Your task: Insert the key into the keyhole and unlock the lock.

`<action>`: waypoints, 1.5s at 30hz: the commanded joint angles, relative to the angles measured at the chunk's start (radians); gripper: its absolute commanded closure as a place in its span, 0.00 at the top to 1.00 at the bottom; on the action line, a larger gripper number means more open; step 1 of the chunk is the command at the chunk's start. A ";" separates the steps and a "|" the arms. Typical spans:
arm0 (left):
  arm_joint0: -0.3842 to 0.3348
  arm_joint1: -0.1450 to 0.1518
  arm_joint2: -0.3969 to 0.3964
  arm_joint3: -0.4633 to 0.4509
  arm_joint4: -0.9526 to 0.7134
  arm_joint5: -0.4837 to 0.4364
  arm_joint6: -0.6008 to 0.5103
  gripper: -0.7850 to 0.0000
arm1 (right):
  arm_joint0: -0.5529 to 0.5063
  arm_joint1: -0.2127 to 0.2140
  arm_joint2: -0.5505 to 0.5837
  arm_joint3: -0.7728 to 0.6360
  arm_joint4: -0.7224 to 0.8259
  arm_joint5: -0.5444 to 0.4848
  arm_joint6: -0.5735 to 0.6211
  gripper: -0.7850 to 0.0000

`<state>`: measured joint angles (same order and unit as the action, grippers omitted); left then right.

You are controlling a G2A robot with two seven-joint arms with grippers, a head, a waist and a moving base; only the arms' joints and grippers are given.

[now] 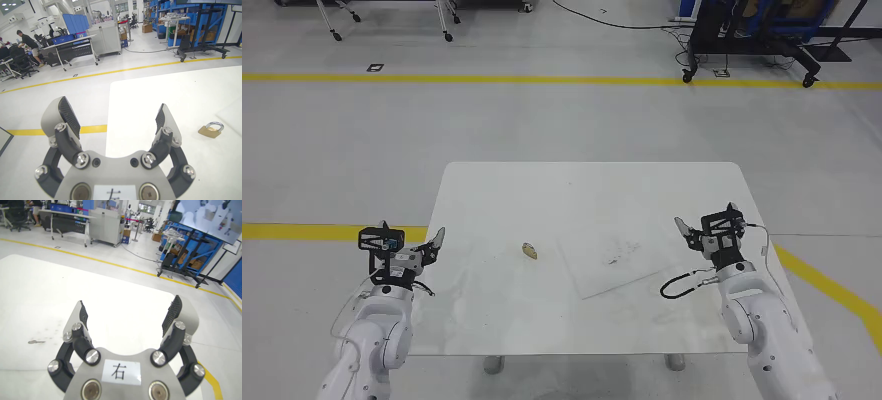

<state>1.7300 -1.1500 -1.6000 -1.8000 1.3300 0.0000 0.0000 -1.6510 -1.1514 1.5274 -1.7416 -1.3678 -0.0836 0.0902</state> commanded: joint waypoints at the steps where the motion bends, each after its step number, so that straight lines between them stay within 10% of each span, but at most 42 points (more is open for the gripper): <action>1: 0.000 0.000 0.000 0.000 0.000 0.000 0.000 1.00 | 0.066 0.001 -0.030 0.055 0.023 -0.111 0.072 1.00; 16: 0.000 0.000 0.000 0.000 0.000 0.000 0.000 1.00 | 0.085 0.001 -0.047 0.076 0.022 -0.144 0.103 1.00; 30: 0.000 0.000 0.000 0.000 0.000 0.000 0.000 1.00 | 0.371 0.023 -0.177 0.377 0.025 -0.927 0.000 1.00; 40: 0.000 0.000 0.000 0.000 0.000 0.000 0.000 1.00 | 0.618 0.132 -0.612 0.580 -0.290 -0.929 -0.339 1.00; 45: 0.000 0.000 0.000 0.000 0.000 0.000 0.000 1.00 | 0.739 0.173 -0.776 0.681 -0.341 -0.929 -0.487 0.71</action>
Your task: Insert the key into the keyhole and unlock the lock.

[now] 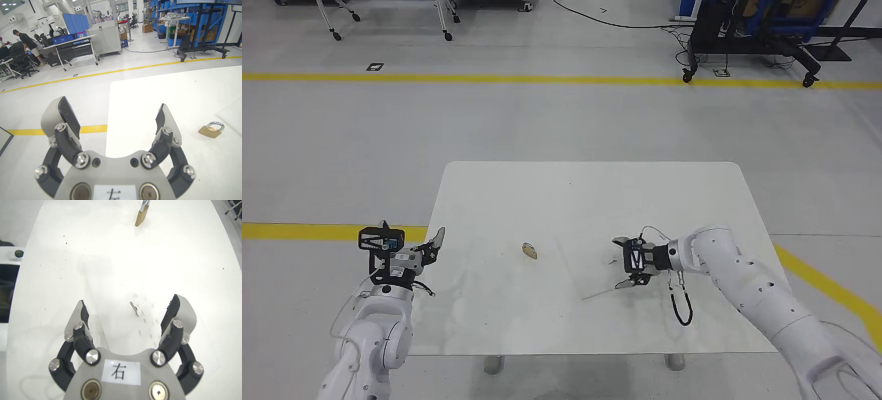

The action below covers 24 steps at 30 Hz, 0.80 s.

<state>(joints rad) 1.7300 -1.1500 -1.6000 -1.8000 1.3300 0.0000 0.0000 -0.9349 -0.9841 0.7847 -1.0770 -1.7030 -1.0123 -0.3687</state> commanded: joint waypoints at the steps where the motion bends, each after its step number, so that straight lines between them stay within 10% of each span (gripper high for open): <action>1: 0.000 0.000 0.000 0.000 0.000 0.000 0.000 1.00 | 0.042 0.012 -0.061 0.031 -0.009 0.000 -0.050 0.72; 9: 0.000 0.000 0.000 0.000 0.000 0.000 0.000 1.00 | 0.166 0.024 -0.240 0.102 0.042 0.000 -0.118 0.50; 24: 0.000 0.000 0.000 0.000 0.000 0.000 0.000 1.00 | 0.309 -0.009 -0.451 0.163 0.252 0.000 0.023 0.49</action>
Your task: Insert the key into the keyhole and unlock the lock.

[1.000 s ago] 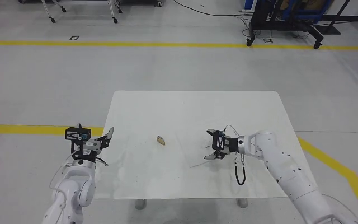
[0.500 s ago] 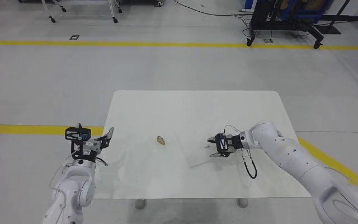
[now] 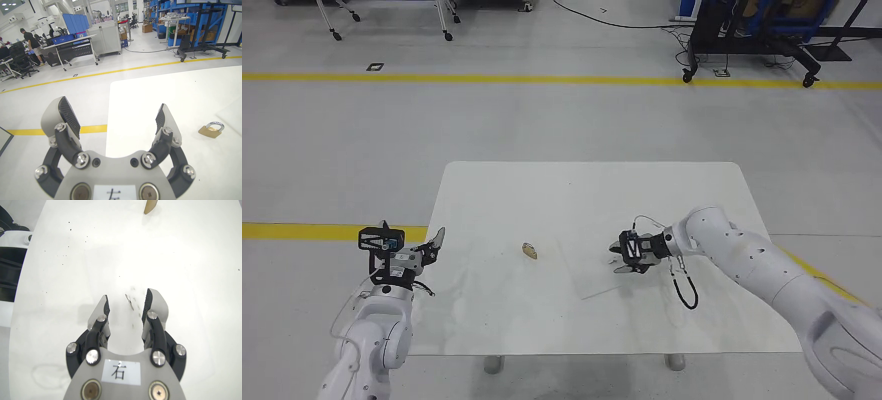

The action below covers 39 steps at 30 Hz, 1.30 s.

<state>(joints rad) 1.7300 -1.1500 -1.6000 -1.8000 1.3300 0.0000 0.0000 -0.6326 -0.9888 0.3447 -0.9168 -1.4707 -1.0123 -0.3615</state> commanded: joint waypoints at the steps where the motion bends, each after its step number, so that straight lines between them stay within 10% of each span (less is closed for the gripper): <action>1: 0.000 0.000 0.000 0.000 0.000 0.000 0.000 1.00 | 0.014 -0.008 -0.022 0.006 0.038 0.000 0.030 0.47; 13: 0.000 0.000 0.000 0.000 0.000 0.000 0.000 1.00 | 0.088 -0.047 -0.155 0.031 0.170 0.000 0.161 0.36; 24: 0.000 0.000 0.000 0.000 0.000 0.000 0.000 1.00 | 0.101 -0.055 -0.175 0.037 0.193 0.000 0.188 0.00; 39: 0.000 0.000 0.000 0.000 0.000 0.000 0.000 1.00 | 0.107 -0.021 -0.130 0.024 0.163 0.041 0.095 0.00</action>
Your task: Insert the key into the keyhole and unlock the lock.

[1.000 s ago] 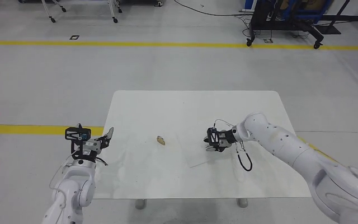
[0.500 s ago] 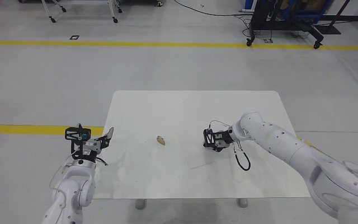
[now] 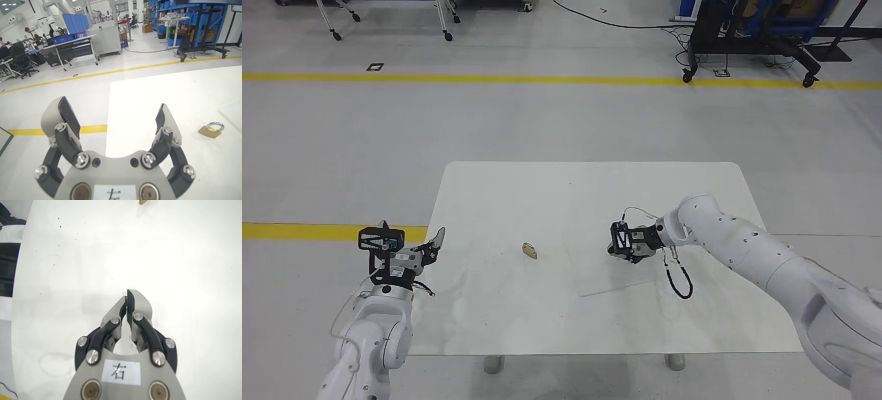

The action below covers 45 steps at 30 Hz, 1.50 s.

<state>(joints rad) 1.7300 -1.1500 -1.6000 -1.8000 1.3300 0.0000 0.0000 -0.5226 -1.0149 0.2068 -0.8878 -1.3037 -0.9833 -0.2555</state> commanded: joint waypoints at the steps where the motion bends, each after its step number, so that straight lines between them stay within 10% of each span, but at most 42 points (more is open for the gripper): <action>1: 0.000 0.000 0.000 0.000 0.000 0.000 0.000 1.00 | -0.009 0.011 0.018 -0.011 -0.006 0.025 -0.023 0.00; 19: 0.000 0.000 0.000 0.000 0.000 0.000 0.000 1.00 | -0.044 0.042 0.080 -0.018 0.054 0.077 -0.083 0.00; 30: 0.000 0.000 0.000 0.000 0.000 0.000 0.000 1.00 | -0.102 0.054 0.162 -0.052 -0.002 0.050 -0.632 0.00; 45: 0.000 0.000 0.000 0.000 0.000 0.000 0.000 1.00 | -0.102 0.054 0.162 -0.052 -0.002 0.050 -0.632 0.00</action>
<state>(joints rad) 1.7300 -1.1500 -1.6000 -1.8000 1.3300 0.0000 0.0000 -0.6241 -0.9611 0.3683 -0.9394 -1.3056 -0.9329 -0.8871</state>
